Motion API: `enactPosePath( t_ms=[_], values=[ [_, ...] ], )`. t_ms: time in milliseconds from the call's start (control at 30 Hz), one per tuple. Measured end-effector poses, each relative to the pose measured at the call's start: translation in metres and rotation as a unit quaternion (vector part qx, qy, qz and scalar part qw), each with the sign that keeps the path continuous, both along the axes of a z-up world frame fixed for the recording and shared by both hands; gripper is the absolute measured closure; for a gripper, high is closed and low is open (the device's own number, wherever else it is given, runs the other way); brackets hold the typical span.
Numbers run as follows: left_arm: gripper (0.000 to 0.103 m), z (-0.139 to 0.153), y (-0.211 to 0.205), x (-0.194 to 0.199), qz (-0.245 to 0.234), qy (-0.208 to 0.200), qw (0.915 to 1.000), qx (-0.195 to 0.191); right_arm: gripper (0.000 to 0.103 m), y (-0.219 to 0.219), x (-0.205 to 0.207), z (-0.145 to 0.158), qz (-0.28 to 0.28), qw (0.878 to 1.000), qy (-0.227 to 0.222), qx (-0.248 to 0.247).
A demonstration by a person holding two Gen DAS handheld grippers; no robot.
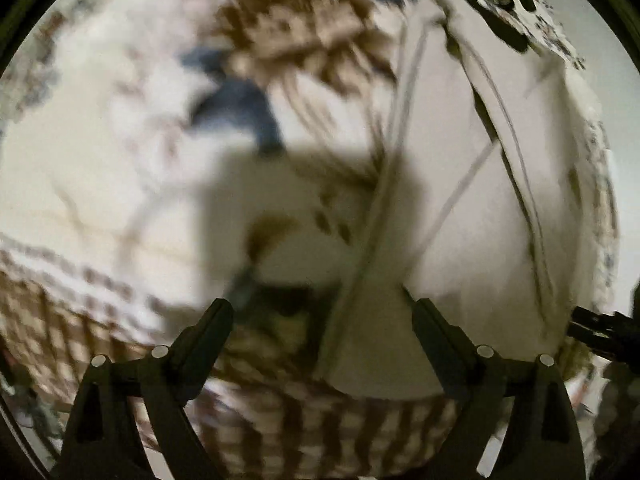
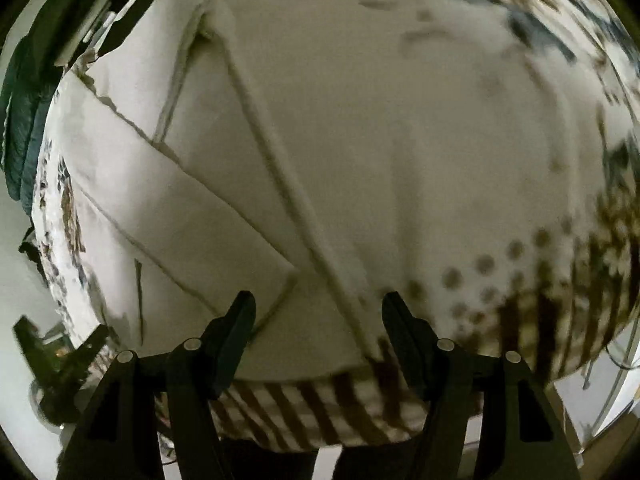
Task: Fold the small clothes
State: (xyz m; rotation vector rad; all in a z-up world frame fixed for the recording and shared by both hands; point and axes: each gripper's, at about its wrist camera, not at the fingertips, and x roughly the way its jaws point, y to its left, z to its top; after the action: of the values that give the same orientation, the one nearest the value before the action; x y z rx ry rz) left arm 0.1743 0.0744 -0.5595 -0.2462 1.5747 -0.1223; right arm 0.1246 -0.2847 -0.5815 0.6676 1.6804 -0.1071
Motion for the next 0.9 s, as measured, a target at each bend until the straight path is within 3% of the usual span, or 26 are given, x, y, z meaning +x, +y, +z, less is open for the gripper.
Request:
enactPosePath(
  t_ms=[67,100,167,200,233,300,333,467,633,767,900],
  values=[
    [0.013,-0.009,-0.001,-0.008,-0.005,0.012,0.9996,-0.024,0.035,-0.012,-0.014,-0.010,-0.002,1.000,0.015,0.019],
    [0.023,-0.009,-0.002,-0.011,-0.008,0.008,0.9995,-0.031,0.035,-0.020,-0.021,-0.020,-0.006,0.999,0.023,0.033],
    [0.070,-0.006,-0.006,-0.018,-0.021,0.002,0.9989,-0.041,0.037,-0.028,-0.028,-0.032,-0.011,0.998,0.034,0.057],
    [0.099,-0.005,-0.007,-0.022,-0.025,0.006,0.9987,-0.044,0.044,-0.030,-0.032,-0.036,-0.013,0.997,0.033,0.063],
    [0.099,-0.003,-0.007,-0.025,-0.024,0.005,0.9987,-0.044,0.052,-0.032,-0.031,-0.039,-0.018,0.997,0.030,0.068],
    [0.099,0.002,-0.004,-0.029,-0.013,0.003,0.9988,-0.047,0.087,-0.035,-0.035,-0.035,-0.030,0.996,0.029,0.073],
    [0.099,0.004,0.000,-0.028,-0.004,0.003,0.9986,-0.053,0.094,-0.031,-0.033,-0.035,-0.036,0.996,0.026,0.077],
    [0.100,0.027,0.020,-0.029,0.034,-0.001,0.9964,-0.078,0.097,-0.034,-0.031,-0.017,-0.055,0.995,0.000,0.080],
    [0.100,0.049,0.026,0.005,0.062,-0.016,0.9920,-0.109,0.097,-0.042,-0.012,0.025,-0.061,0.993,-0.042,0.091],
    [0.100,0.058,0.018,0.065,0.088,-0.036,0.9870,-0.130,0.098,-0.049,0.038,0.051,-0.049,0.992,-0.082,0.088],
    [0.098,0.043,0.000,0.133,0.094,-0.067,0.9849,-0.129,0.098,-0.063,0.104,0.061,-0.025,0.990,-0.125,0.056]
  ],
)
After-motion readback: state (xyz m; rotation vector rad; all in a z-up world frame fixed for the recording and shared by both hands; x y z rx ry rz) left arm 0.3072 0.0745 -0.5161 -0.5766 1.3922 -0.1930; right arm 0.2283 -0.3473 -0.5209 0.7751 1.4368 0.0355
